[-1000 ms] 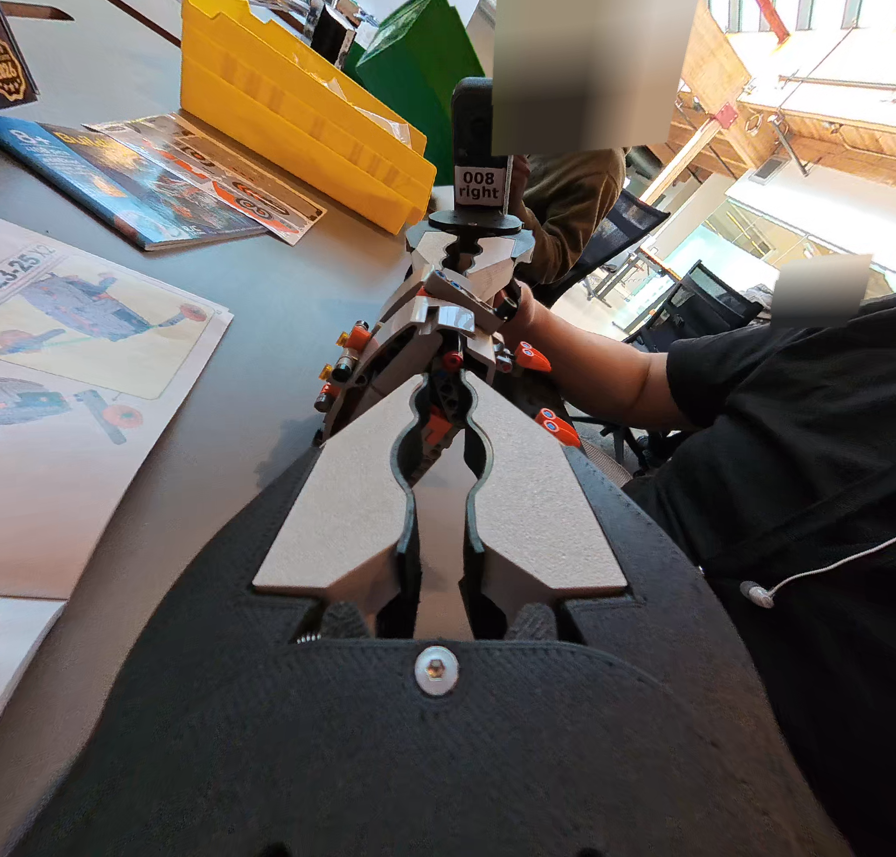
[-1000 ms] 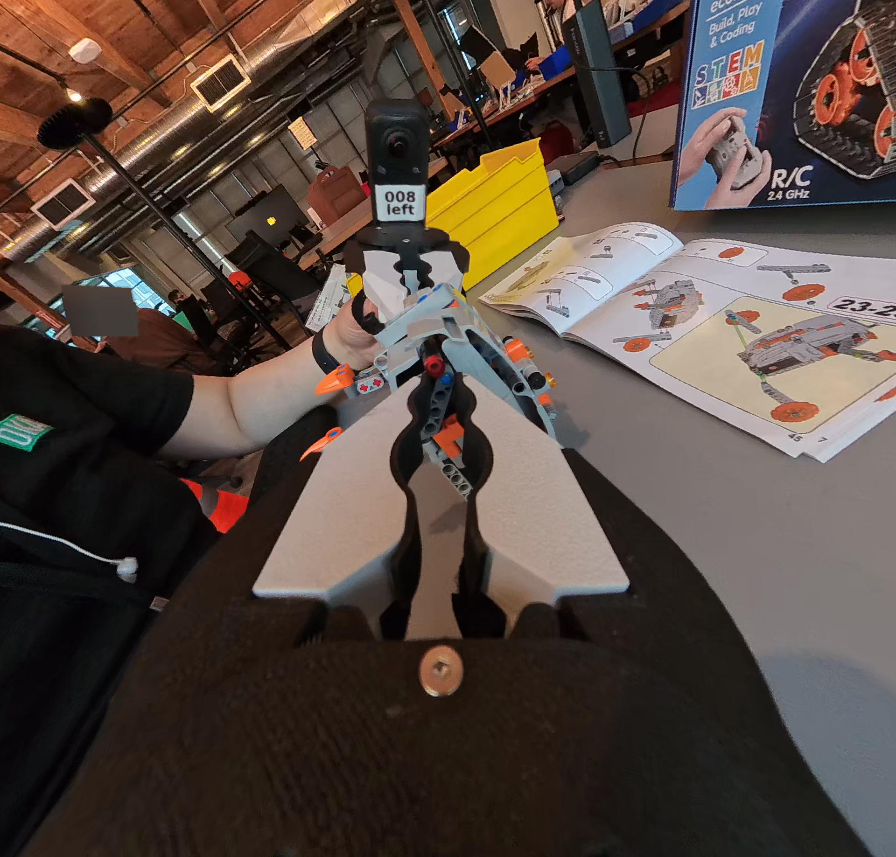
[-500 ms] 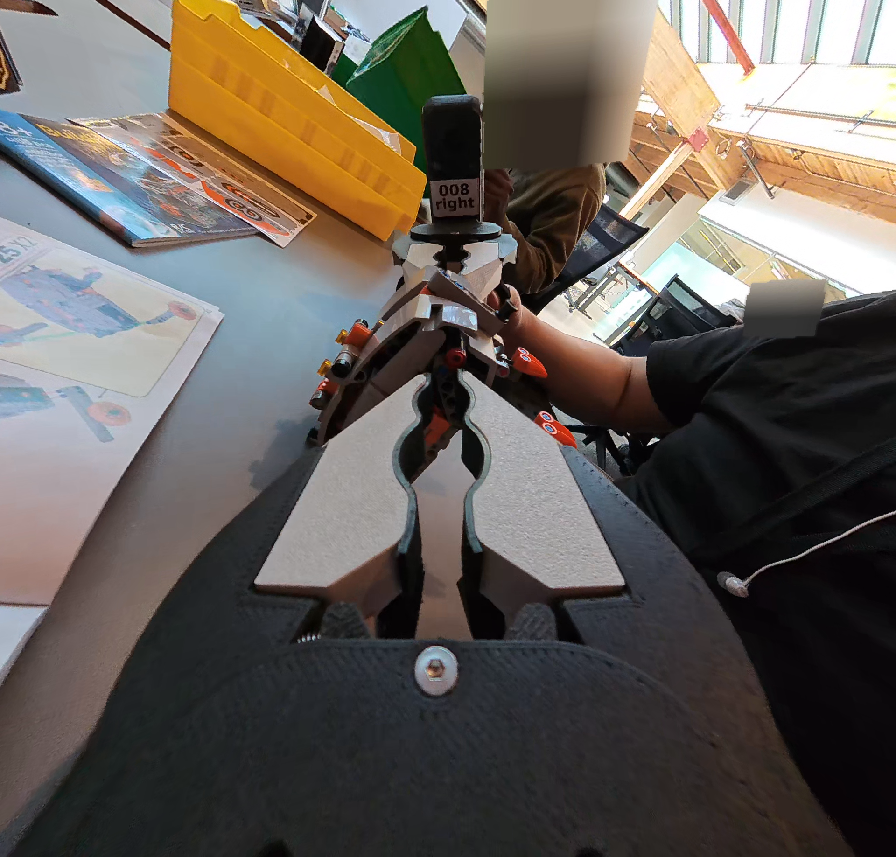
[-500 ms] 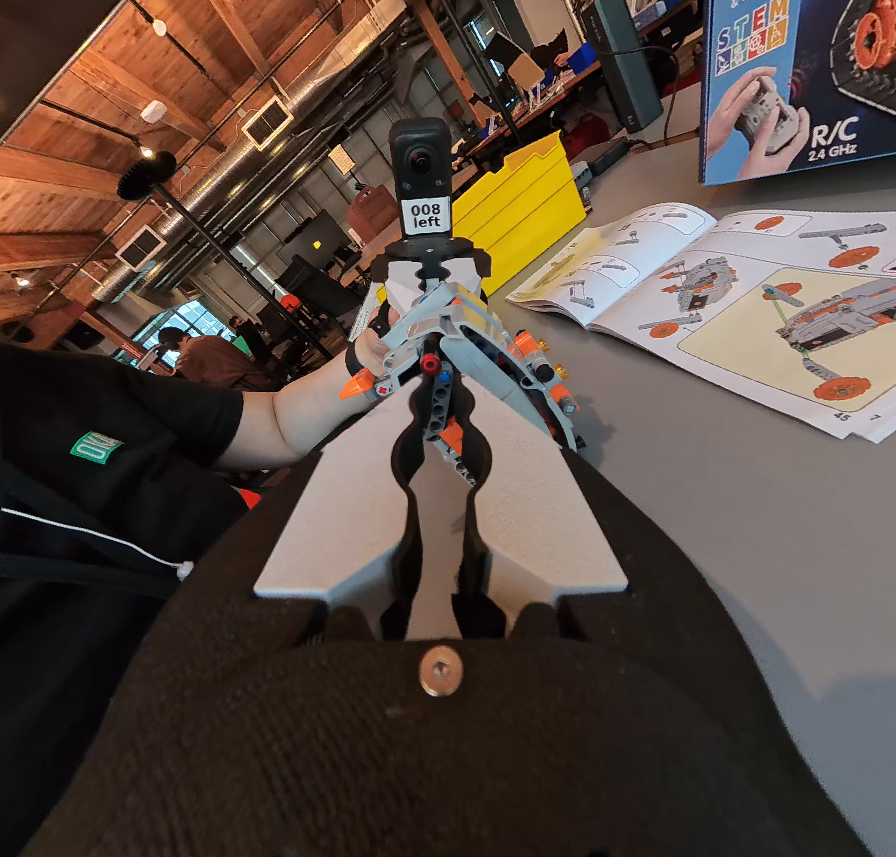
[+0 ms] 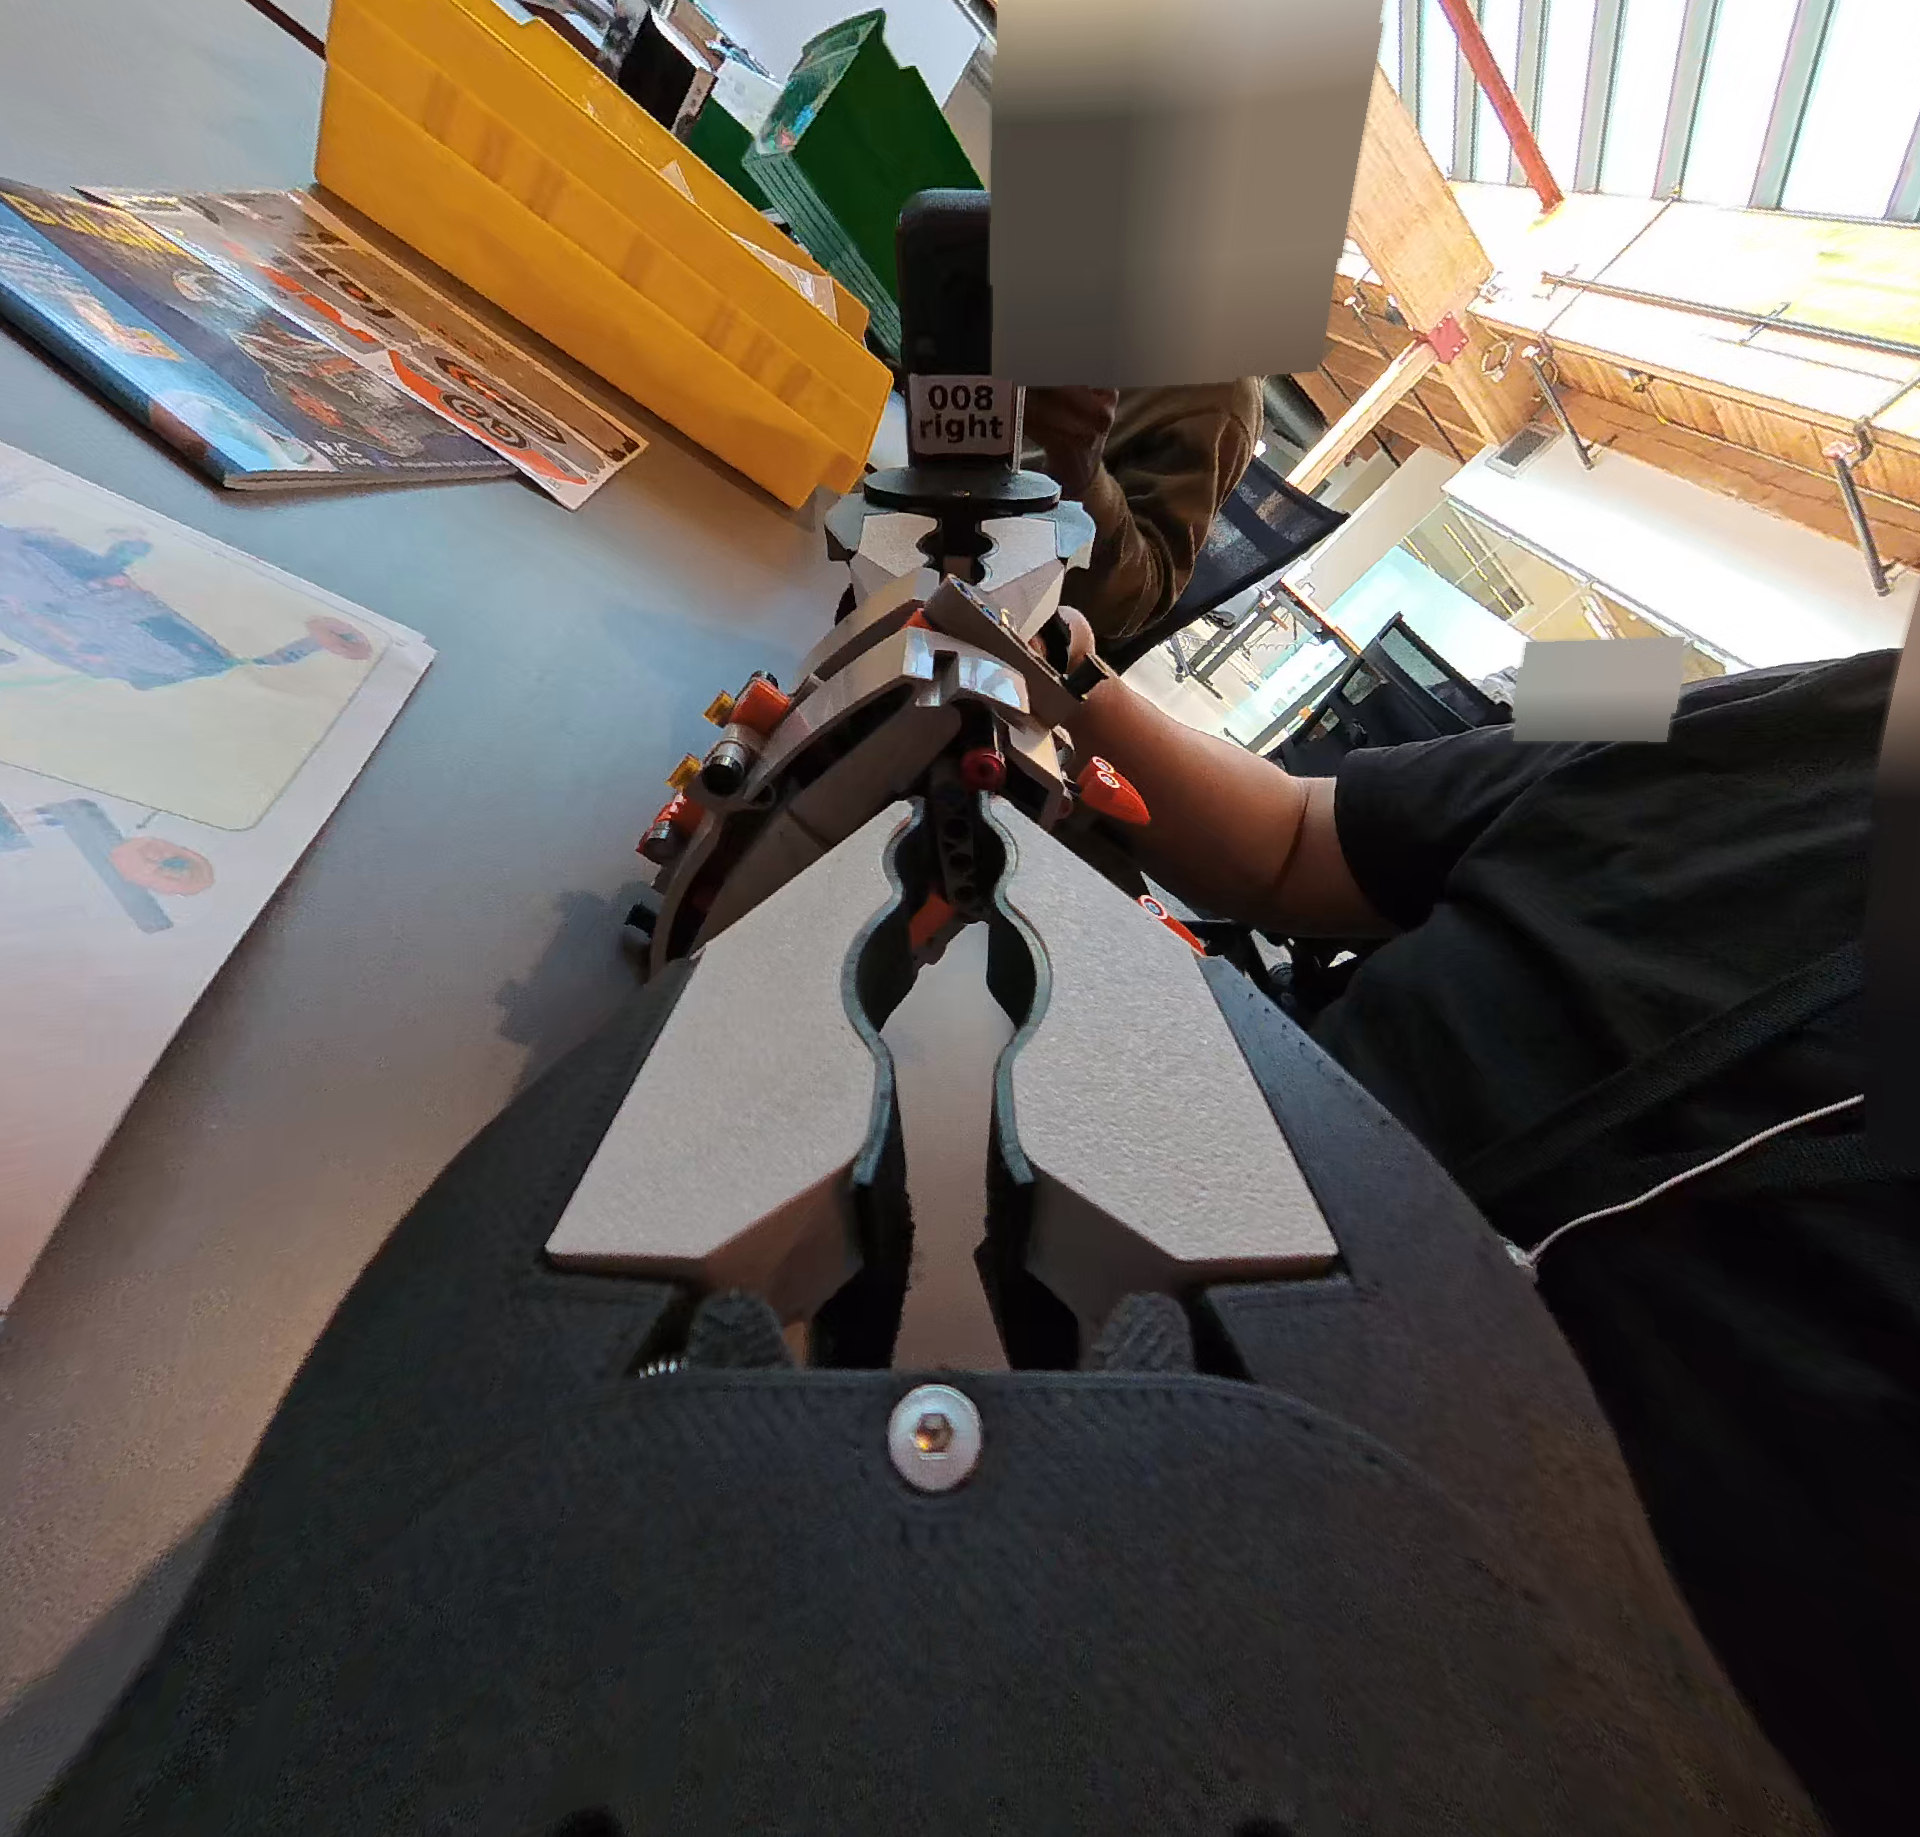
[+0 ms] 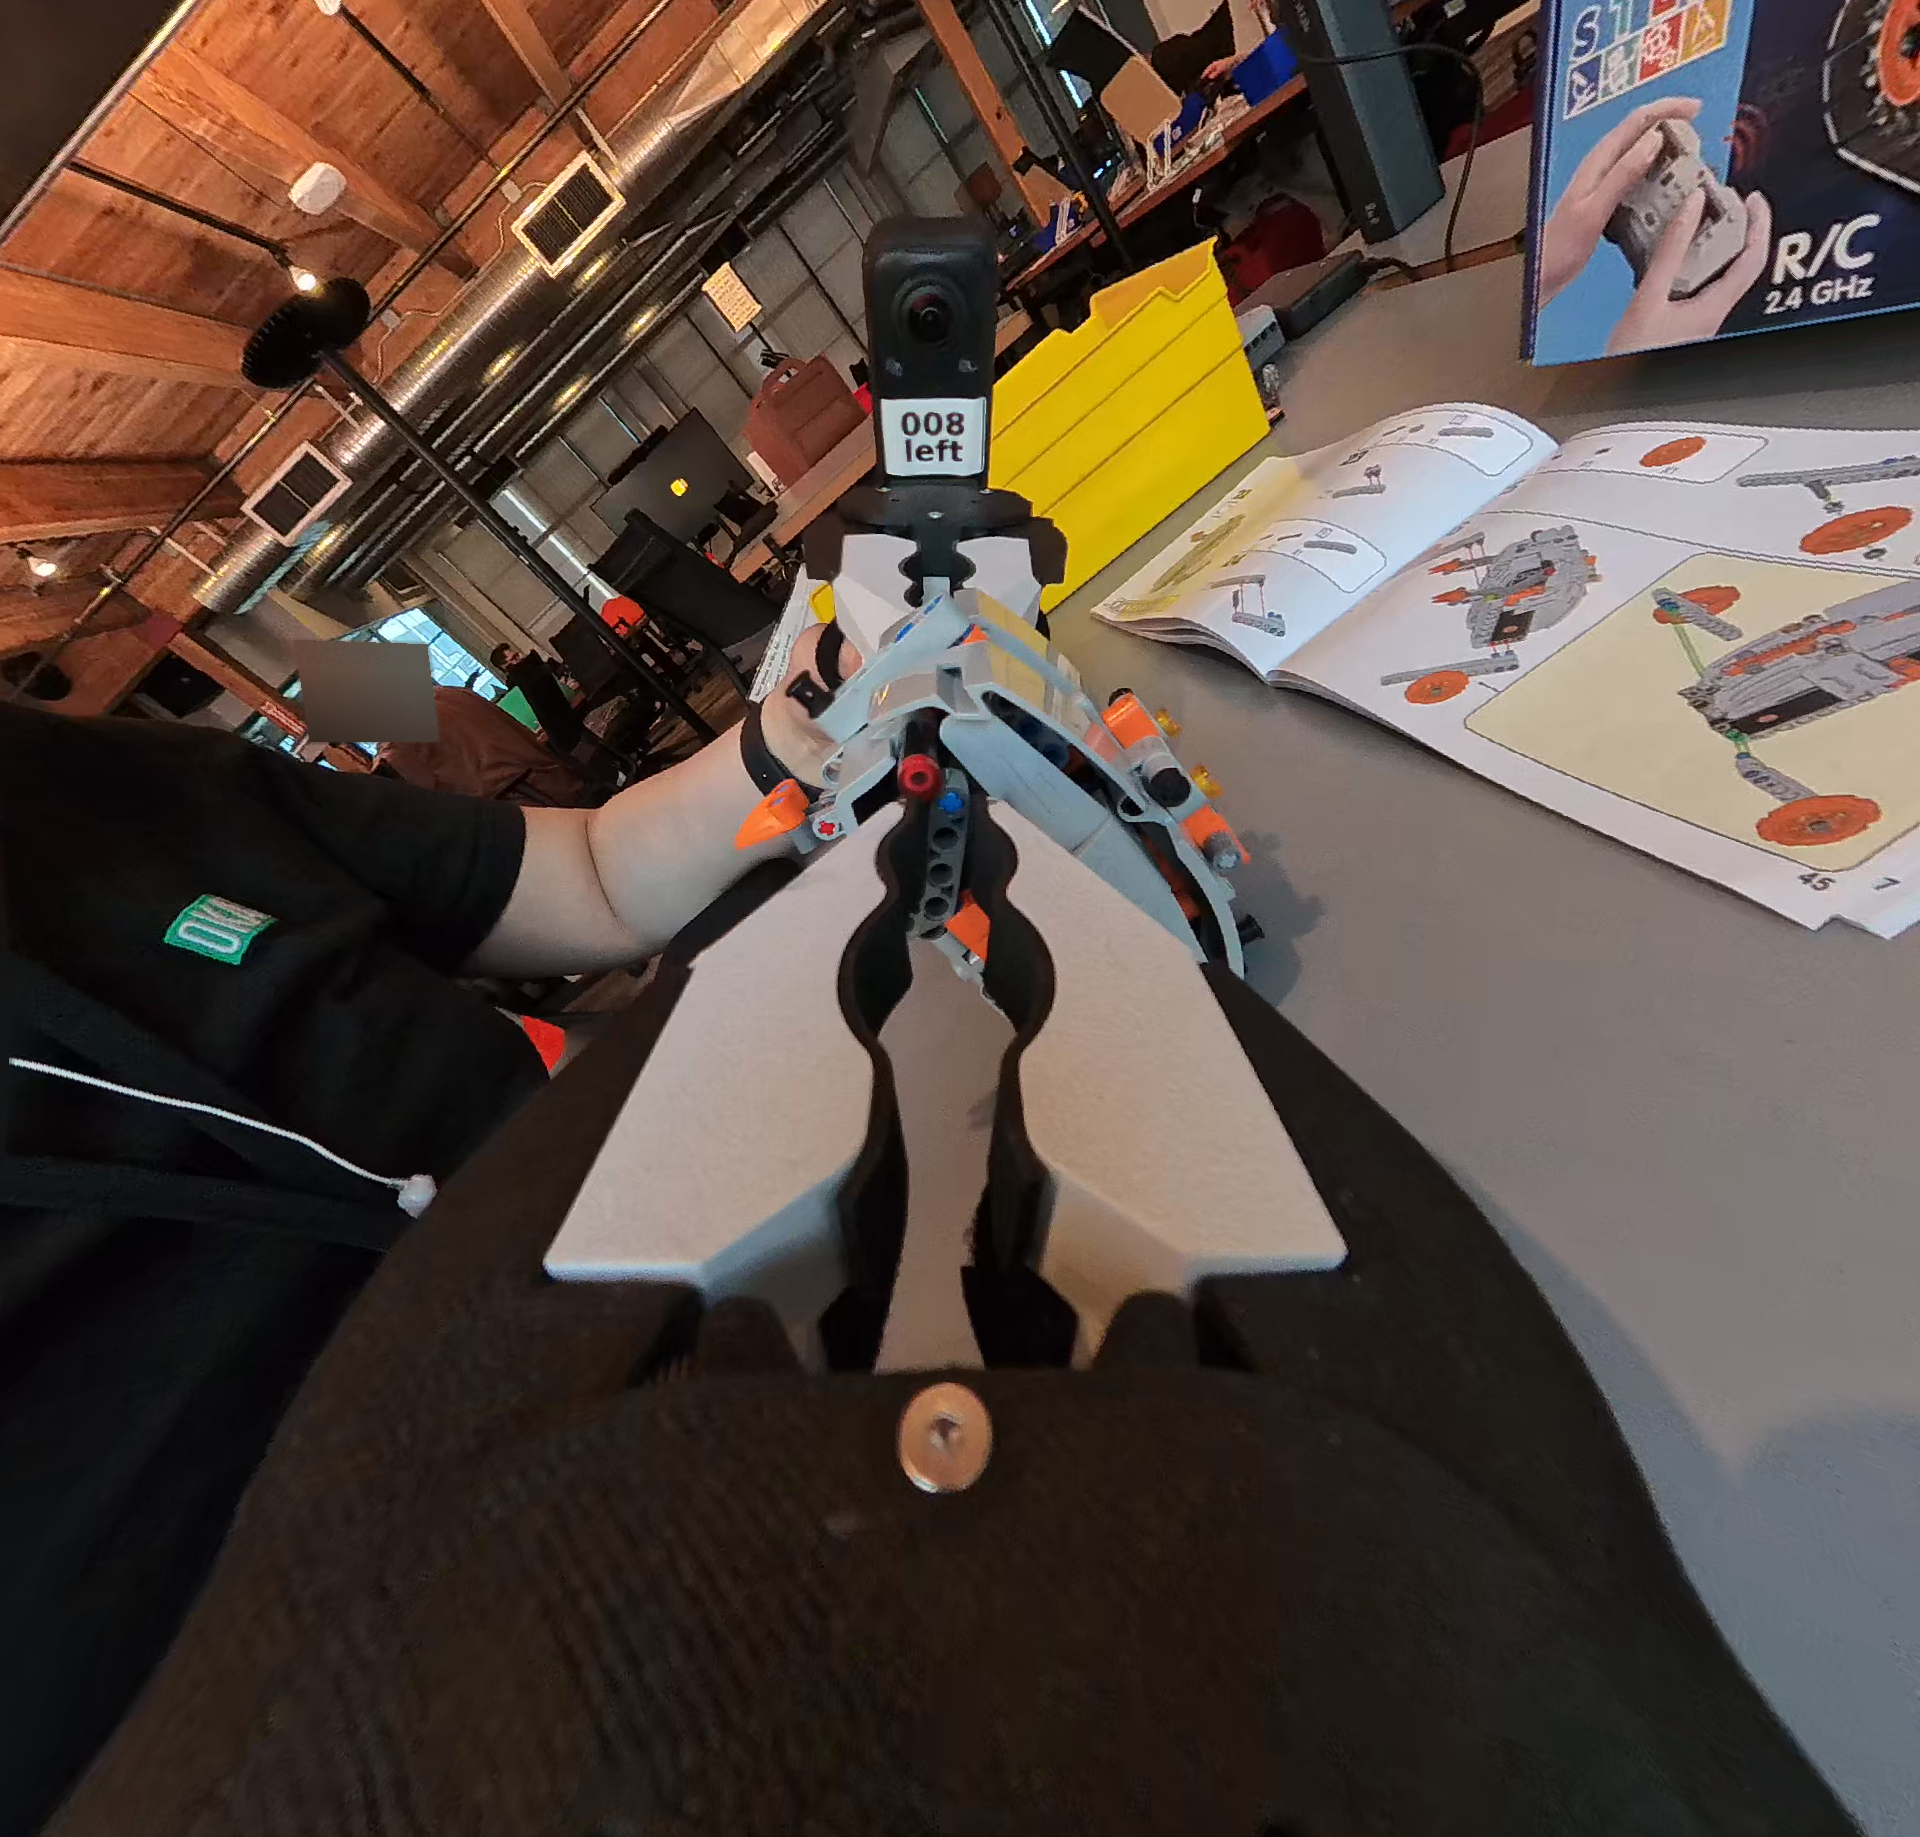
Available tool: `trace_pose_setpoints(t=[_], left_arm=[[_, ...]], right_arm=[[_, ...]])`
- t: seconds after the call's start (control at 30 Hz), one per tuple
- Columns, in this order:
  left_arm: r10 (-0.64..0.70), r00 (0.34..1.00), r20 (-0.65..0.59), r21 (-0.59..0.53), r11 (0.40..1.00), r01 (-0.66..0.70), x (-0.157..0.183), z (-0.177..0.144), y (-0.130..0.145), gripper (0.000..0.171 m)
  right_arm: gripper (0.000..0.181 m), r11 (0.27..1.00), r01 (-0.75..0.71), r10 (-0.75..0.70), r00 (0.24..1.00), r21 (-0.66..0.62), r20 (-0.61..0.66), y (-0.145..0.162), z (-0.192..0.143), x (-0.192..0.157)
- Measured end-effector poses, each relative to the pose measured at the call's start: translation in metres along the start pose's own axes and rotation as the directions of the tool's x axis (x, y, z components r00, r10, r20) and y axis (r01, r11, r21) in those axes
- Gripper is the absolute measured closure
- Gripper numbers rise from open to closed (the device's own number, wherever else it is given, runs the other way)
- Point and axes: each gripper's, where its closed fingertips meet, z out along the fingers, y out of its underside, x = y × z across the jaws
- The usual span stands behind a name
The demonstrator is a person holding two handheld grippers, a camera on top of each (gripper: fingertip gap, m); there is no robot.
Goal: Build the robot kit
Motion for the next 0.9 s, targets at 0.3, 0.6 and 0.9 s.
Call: trace_pose_setpoints(t=[0.3,0.6,0.9], left_arm=[[-0.025,1.000,-0.005,0.013,1.000,0.025,-0.0017,0.0008,-0.0013,0.167],[-0.102,0.993,-0.057,0.050,0.993,0.105,-0.0021,-0.0003,-0.0018,0.167],[-0.070,0.997,-0.038,0.038,0.997,0.071,0.0008,0.0045,0.0005,0.166]], right_arm=[[0.174,1.000,0.002,-0.002,1.000,-0.016,-0.015,0.0000,-0.0002,0.0009],[0.174,0.999,-0.048,0.048,0.999,-0.011,0.016,-0.0004,0.0004,0.0010],[0.174,0.999,-0.046,0.046,0.999,0.002,-0.026,-0.0040,-0.0015,0.0048]])
